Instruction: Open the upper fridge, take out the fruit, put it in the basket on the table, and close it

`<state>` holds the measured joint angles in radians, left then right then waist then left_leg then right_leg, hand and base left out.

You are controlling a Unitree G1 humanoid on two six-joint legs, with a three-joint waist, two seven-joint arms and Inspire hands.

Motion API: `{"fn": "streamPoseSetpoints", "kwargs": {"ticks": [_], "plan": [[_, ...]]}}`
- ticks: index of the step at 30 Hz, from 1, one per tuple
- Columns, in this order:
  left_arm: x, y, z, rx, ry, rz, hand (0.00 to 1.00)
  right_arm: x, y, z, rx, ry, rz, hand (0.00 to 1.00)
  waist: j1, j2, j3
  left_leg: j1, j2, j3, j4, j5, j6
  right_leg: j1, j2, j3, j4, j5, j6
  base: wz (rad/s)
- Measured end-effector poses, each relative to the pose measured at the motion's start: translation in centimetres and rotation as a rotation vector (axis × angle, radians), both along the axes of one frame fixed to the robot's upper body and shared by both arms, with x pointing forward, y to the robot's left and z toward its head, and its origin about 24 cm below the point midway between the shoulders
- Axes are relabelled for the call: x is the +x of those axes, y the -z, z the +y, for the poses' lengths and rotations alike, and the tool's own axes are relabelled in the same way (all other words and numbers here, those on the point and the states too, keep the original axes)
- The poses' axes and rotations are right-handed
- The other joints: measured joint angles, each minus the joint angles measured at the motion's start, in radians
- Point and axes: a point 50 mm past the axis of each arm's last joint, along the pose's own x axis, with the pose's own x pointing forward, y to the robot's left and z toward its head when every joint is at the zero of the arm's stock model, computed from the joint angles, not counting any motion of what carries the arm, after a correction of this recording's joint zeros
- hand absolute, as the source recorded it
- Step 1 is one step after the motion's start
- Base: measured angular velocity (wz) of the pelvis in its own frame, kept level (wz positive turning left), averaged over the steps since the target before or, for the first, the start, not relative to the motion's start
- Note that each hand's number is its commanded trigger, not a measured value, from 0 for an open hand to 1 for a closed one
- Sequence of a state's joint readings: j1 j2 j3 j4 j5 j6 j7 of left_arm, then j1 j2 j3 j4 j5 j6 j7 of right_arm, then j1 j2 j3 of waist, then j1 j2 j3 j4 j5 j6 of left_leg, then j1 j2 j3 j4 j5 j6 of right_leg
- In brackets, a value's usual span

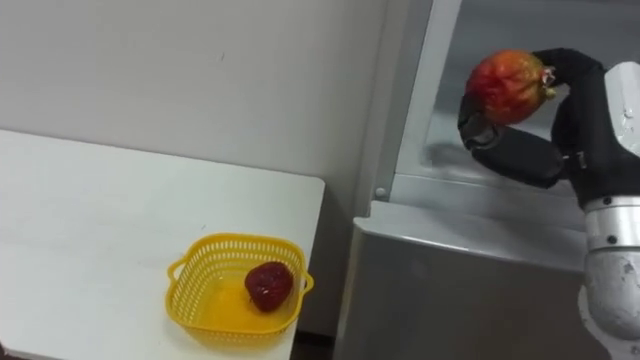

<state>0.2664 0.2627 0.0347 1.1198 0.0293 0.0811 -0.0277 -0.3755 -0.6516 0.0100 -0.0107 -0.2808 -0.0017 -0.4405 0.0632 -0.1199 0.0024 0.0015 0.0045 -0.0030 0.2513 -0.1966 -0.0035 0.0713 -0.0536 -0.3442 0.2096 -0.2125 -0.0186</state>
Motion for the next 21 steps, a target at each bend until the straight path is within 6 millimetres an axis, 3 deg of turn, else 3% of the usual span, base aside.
{"fn": "streamPoseSetpoints", "kwargs": {"ticks": [2,7,11,14,15,21], "plan": [[0.2,0.0,0.0,0.002,0.001,-0.004,0.00,-0.5,0.0,0.9,0.006,-0.039,-0.030,1.00,0.000,0.005,0.0021,0.004,0.001,0.002,-0.003,-0.002,-0.002,0.001,0.004,0.010,-0.004,0.000,0.000,-0.10],[0.3,0.3,-0.8,-0.018,-0.006,-0.007,0.00,-2.3,-0.1,2.7,-0.007,-0.098,-0.101,1.00,-0.003,0.035,-0.0119,0.017,0.005,0.021,-0.017,-0.004,-0.003,0.001,0.004,0.021,-0.002,0.002,-0.002,-0.10],[0.2,0.5,-1.3,-0.031,-0.011,-0.006,0.00,-3.7,-0.7,3.8,-0.061,-0.139,-0.165,1.00,-0.004,0.047,-0.0123,0.027,0.005,0.033,-0.030,-0.003,-0.002,0.003,0.006,0.040,-0.003,0.001,-0.002,-0.12],[0.2,0.6,-1.6,-0.038,-0.012,-0.008,0.00,-4.5,-1.2,4.4,-0.064,-0.156,-0.212,1.00,-0.006,0.051,-0.0087,0.037,0.006,0.041,-0.031,-0.003,-0.002,0.006,0.006,0.045,-0.001,0.002,-0.002,-0.07],[0.2,0.7,-1.7,-0.041,-0.015,-0.001,0.00,-4.6,-1.3,4.6,-0.059,-0.167,-0.224,1.00,-0.004,0.051,-0.0037,0.045,0.006,0.043,-0.033,-0.003,-0.002,0.017,0.006,0.047,-0.001,0.002,-0.002,-0.08],[0.4,0.8,-1.9,-0.046,-0.016,-0.004,0.00,-5.5,0.2,6.5,-0.109,-0.205,-0.202,1.00,0.000,0.039,0.0055,0.045,0.008,0.056,-0.034,-0.003,-0.002,0.015,0.008,0.055,-0.005,0.001,-0.002,-0.02]]}}
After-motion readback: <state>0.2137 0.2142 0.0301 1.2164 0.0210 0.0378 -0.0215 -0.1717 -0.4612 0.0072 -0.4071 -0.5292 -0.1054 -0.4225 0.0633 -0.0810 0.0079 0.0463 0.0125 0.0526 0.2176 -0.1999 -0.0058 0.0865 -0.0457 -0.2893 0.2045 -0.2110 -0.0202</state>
